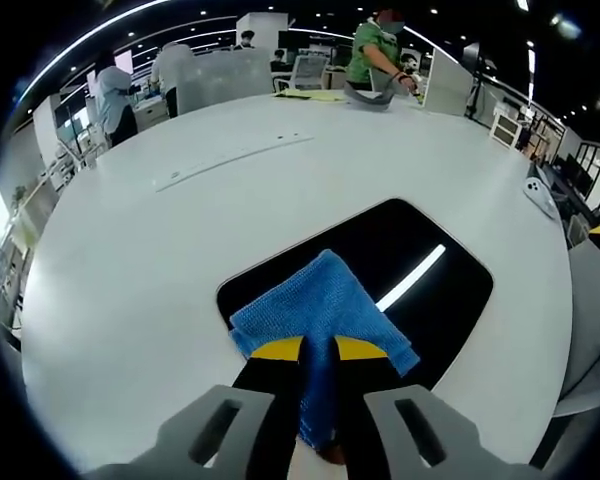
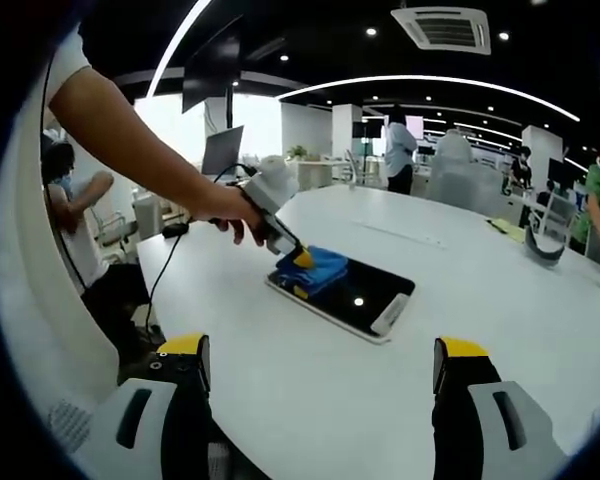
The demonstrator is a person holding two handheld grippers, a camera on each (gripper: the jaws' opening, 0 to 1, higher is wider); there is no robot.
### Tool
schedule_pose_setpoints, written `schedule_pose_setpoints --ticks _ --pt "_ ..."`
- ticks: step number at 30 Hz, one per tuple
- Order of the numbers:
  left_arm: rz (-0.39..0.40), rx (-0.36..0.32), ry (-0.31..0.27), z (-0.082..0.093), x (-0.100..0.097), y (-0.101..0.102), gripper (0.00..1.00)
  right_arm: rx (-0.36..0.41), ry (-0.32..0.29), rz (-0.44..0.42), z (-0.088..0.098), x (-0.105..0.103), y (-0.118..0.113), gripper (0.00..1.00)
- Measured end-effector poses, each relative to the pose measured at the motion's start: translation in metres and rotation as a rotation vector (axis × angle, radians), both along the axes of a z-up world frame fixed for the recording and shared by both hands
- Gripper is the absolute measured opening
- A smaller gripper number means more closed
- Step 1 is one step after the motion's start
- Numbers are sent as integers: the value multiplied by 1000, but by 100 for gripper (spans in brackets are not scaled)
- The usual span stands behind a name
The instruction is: Wipe the mirror surface with the cleaning cloth until all visible marks leave the cleaned area.
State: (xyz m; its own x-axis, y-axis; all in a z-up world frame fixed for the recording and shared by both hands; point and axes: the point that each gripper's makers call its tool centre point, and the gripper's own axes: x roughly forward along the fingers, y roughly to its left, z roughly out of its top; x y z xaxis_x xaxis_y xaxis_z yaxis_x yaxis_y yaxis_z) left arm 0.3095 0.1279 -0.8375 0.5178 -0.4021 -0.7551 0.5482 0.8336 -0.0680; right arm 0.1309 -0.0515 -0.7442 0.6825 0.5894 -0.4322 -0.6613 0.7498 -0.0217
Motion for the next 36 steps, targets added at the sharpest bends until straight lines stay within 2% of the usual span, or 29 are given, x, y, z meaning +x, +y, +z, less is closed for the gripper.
schedule_pose_setpoints --ticks 21,29,36 --pt "-14 10 8 0 0 9 8 -1 0 20 -1 6 4 92" --pt "2 -21 -2 0 -3 10 9 -1 -4 18 0 7 4 92" --pt "-8 -3 -7 0 -4 11 9 2 -5 22 -1 8 6 92"
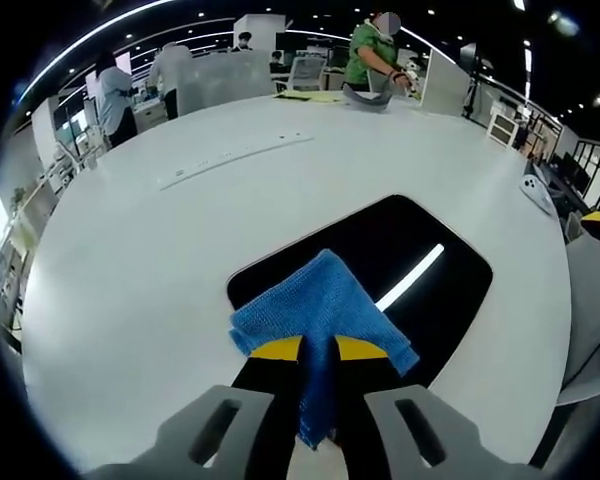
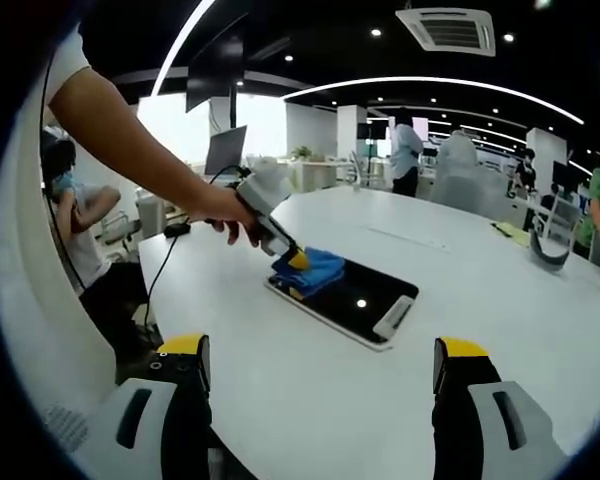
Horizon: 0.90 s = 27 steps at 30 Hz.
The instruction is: Wipe the mirror surface with the cleaning cloth until all visible marks leave the cleaned area.
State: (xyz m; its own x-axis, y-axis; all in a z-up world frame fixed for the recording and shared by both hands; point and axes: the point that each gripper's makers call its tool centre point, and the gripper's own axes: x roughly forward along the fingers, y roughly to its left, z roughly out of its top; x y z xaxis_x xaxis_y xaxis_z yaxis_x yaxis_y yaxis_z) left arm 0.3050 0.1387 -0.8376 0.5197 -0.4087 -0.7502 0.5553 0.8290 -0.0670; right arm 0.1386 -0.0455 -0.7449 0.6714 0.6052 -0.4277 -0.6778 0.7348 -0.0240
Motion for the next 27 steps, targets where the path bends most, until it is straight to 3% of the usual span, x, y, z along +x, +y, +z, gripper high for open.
schedule_pose_setpoints --ticks 10,27 --pt "0 -2 -2 -3 4 2 9 9 -7 8 4 5 3 92" --pt "11 -16 -23 -3 -10 4 9 29 -4 17 2 6 9 92"
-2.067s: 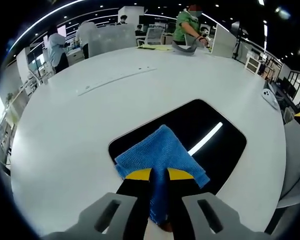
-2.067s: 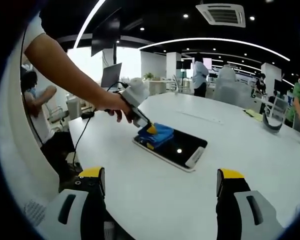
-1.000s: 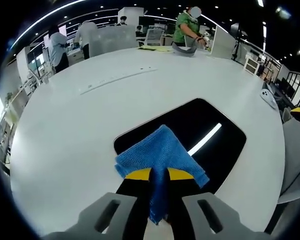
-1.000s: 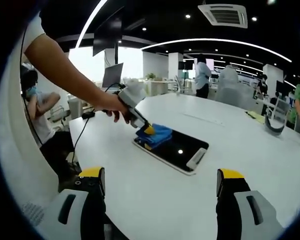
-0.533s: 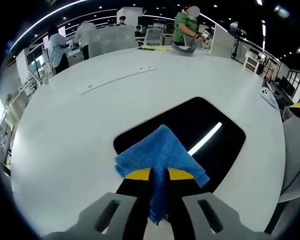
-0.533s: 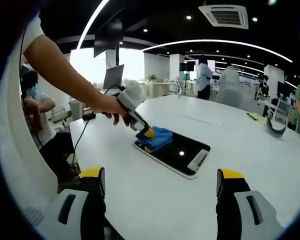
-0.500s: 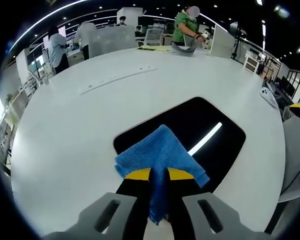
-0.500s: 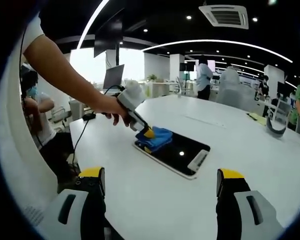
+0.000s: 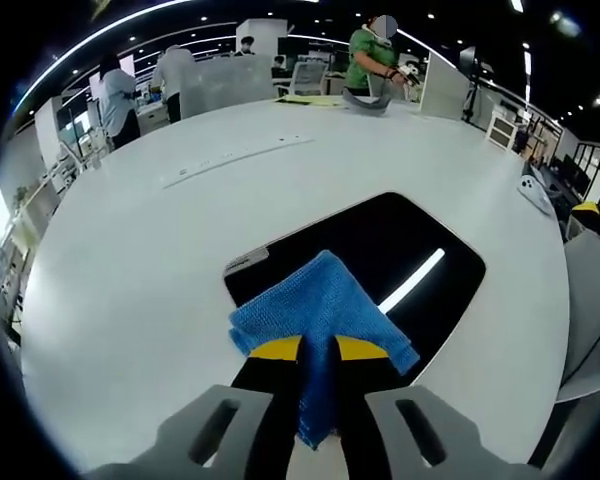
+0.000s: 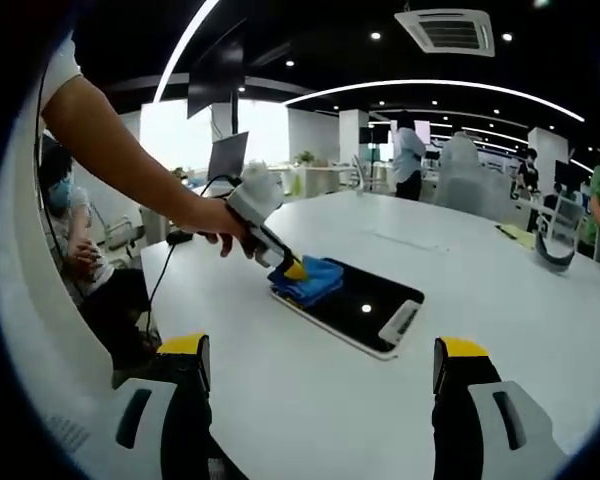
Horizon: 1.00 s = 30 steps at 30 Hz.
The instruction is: Wipe the mirror surface with the cleaning cloth until all visible marks leave the cleaned area.
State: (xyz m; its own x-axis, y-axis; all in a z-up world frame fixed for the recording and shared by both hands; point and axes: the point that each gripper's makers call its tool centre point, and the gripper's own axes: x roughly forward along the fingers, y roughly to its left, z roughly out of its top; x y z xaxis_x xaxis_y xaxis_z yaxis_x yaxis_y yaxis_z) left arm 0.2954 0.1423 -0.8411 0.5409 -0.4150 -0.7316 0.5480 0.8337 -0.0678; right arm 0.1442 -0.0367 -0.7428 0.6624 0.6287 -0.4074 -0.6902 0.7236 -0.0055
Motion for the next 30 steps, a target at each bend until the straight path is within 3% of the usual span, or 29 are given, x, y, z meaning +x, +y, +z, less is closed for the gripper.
schedule_pose_setpoints --ticks 30 --pt "20 -1 -20 0 -13 0 10 3 -9 6 3 -6 -3 92"
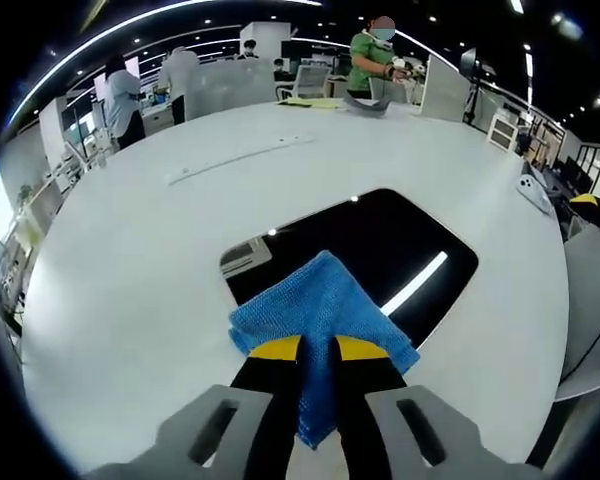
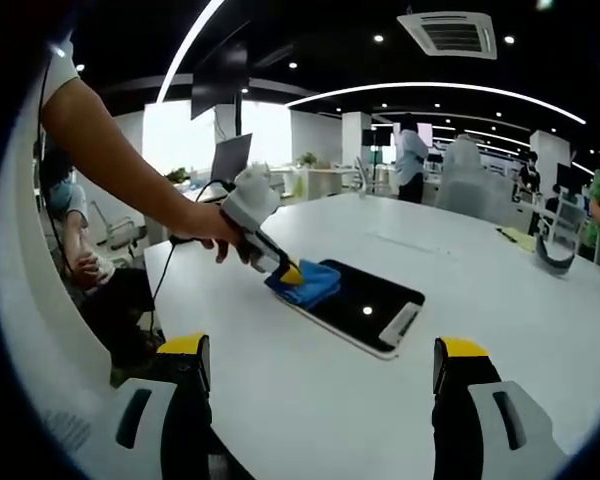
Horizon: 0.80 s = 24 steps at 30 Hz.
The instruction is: Wipe the mirror surface with the cleaning cloth until all visible marks leave the cleaned area.
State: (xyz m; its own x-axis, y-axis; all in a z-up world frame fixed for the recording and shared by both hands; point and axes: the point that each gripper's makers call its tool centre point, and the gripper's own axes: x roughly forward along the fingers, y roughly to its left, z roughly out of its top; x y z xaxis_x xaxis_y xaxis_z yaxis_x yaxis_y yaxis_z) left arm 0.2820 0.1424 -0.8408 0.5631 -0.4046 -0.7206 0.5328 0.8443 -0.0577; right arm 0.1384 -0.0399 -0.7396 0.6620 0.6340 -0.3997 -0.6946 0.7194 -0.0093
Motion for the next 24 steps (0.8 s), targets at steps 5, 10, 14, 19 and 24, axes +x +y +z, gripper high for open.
schedule_pose_setpoints --ticks 5,10,14,19,24 --pt "-4 -2 0 0 -2 -1 10 2 1 1 -1 0 0 92" --pt "-4 -7 -1 0 -6 -1 10 3 5 6 -3 -2 2 92" --pt "-8 -4 1 0 -9 -2 10 7 4 7 -3 -1 2 92" --pt "-1 -9 -5 0 -10 -2 10 13 1 8 -1 1 3 92" --pt "-29 1 -15 0 -10 -2 11 16 -1 11 1 4 2 92"
